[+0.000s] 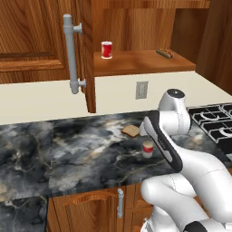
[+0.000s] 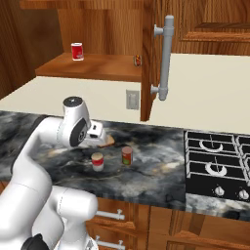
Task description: Pick the cans from the counter and place them in their designated side in the cabinet.
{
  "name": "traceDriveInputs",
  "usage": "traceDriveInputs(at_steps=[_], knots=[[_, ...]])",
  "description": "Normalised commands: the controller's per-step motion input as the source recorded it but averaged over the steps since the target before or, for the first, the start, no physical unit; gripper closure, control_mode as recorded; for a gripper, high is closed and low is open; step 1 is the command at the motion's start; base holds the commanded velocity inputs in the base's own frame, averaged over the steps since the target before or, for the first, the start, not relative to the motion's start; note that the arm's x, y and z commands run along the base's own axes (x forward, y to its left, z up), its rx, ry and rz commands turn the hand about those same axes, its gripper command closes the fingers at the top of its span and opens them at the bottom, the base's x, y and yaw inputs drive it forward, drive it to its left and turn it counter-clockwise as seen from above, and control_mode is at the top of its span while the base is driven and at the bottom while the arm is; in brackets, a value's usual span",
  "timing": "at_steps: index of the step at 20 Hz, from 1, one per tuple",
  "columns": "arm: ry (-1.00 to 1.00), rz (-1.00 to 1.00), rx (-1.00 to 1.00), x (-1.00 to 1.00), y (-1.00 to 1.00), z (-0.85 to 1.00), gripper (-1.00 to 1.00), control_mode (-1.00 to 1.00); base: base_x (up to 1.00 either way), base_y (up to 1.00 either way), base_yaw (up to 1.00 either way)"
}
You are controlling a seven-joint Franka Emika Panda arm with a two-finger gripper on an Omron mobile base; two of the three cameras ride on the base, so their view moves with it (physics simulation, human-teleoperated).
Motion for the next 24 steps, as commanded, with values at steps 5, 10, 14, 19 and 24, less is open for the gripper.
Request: traceDriveInputs(at_steps=[5, 10, 14, 19, 24], knots=[[0.0, 0.03, 0.0, 0.18, 0.0, -0.17, -1.0, -1.0, 0.0, 0.0, 0.0], [0.0, 0.03, 0.0, 0.14, -0.04, -0.2, -1.0, -1.0, 0.0, 0.0, 0.0], [0.0, 0.03, 0.0, 0.12, -0.04, -0.21, -1.0, -1.0, 0.0, 0.0, 0.0], [0.0, 0.02, 0.0, 0.15, -0.01, -0.22, -1.0, -1.0, 0.0, 0.0, 0.0], [0.02, 0.01, 0.0, 0.19, 0.0, -0.21, -1.0, -1.0, 0.0, 0.0, 0.0]])
